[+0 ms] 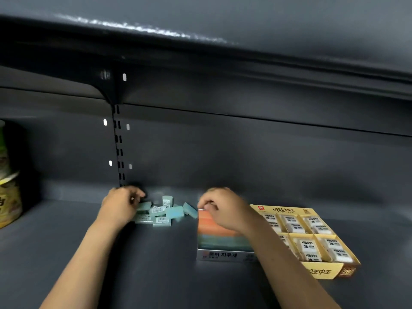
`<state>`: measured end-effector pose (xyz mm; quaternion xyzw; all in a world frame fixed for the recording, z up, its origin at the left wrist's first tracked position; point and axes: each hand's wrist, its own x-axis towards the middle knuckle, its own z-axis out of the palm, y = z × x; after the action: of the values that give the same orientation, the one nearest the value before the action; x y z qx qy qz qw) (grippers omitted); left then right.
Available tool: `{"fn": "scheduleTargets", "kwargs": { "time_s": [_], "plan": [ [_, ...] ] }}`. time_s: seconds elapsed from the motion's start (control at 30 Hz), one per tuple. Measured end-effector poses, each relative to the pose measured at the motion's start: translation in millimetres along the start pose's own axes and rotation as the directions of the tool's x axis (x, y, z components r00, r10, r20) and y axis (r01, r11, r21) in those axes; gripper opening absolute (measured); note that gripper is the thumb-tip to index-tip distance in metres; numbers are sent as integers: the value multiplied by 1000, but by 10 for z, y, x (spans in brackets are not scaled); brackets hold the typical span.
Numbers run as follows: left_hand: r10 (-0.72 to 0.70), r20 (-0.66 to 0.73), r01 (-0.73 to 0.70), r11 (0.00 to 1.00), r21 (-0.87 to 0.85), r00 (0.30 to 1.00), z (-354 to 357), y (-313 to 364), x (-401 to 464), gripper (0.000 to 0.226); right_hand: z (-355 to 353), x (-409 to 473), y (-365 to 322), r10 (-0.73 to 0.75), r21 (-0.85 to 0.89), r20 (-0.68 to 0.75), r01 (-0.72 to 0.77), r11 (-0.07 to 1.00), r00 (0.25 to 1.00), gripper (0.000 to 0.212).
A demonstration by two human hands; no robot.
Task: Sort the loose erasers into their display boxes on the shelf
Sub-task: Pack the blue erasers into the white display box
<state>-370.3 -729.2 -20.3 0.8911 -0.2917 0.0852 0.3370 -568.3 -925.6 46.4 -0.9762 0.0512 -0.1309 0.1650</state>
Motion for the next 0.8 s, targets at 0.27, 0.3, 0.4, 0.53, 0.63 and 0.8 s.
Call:
{"fn": "scheduleTargets", "kwargs": {
  "time_s": [0.27, 0.3, 0.4, 0.53, 0.63, 0.8],
  "plan": [
    [-89, 94, 75, 987, 141, 992, -42, 81, -125, 25, 439, 517, -214, -3, -240, 130, 34, 970, 992, 32],
    [-93, 101, 77, 986, 147, 991, -51, 83, -132, 26, 470, 540, -225, -6, -289, 139, 47, 956, 990, 36],
    [-100, 146, 72, 980, 185, 984, -76, 98, -144, 29, 536, 582, -235, -18, -346, 124, 60, 936, 992, 37],
    [-102, 132, 80, 983, 164, 986, -99, 135, -154, 24, 569, 587, -252, -45, -379, 100, 80, 922, 994, 39],
    [-87, 54, 82, 992, 97, 995, -128, 133, -155, 22, 572, 590, -271, -63, -380, 88, 92, 920, 994, 37],
    [-32, -27, 28, 989, -146, 999, -163, 189, -132, 31, 551, 586, -288, -90, -378, 72, 110, 919, 993, 34]
  ]
}}
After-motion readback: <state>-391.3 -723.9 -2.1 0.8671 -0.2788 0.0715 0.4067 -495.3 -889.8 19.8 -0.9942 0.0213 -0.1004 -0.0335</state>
